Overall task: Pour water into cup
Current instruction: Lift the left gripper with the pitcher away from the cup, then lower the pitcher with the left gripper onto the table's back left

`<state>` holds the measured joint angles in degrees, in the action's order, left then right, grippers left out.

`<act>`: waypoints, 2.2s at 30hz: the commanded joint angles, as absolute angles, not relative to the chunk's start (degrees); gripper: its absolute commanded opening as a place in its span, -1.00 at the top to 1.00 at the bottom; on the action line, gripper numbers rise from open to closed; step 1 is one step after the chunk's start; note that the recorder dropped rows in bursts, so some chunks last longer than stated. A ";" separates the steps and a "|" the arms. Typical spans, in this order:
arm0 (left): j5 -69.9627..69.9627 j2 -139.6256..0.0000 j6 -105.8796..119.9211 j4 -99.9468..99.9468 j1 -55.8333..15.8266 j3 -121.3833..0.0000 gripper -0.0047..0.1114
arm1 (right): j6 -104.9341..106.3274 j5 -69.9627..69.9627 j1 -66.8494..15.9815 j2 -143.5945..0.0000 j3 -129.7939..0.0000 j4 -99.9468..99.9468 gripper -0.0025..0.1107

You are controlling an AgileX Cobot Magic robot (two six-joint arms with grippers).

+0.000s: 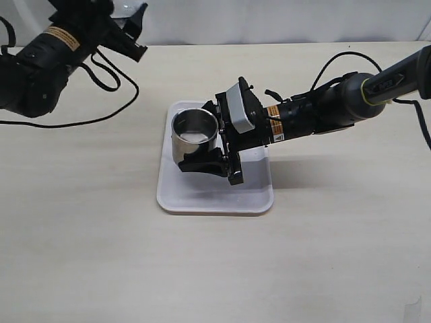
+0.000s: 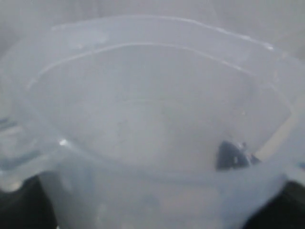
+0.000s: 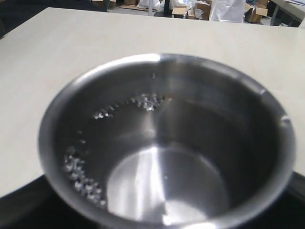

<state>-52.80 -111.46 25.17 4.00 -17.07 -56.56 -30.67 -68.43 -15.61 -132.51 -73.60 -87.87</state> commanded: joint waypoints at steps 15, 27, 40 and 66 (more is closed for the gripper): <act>-37.08 -116.65 -3.51 5.29 -2.53 -64.84 0.92 | -30.85 -69.93 -15.46 -132.07 -73.95 -86.93 0.88; -38.67 -126.82 -11.70 12.32 -1.46 -72.07 0.92 | -30.85 -69.93 -15.46 -132.07 -73.95 -86.80 0.88; -35.82 -129.31 -15.85 20.04 -1.46 -73.37 0.92 | -30.85 -69.93 -15.46 -132.07 -73.95 -87.01 0.88; -36.51 -129.40 -15.84 22.42 -1.46 -73.37 -0.39 | -30.85 -69.93 -15.46 -132.07 -73.95 -87.01 0.88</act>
<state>-36.06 -129.44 -15.53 22.24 -1.43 -73.45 -30.67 -68.43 -15.61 -132.51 -73.60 -88.09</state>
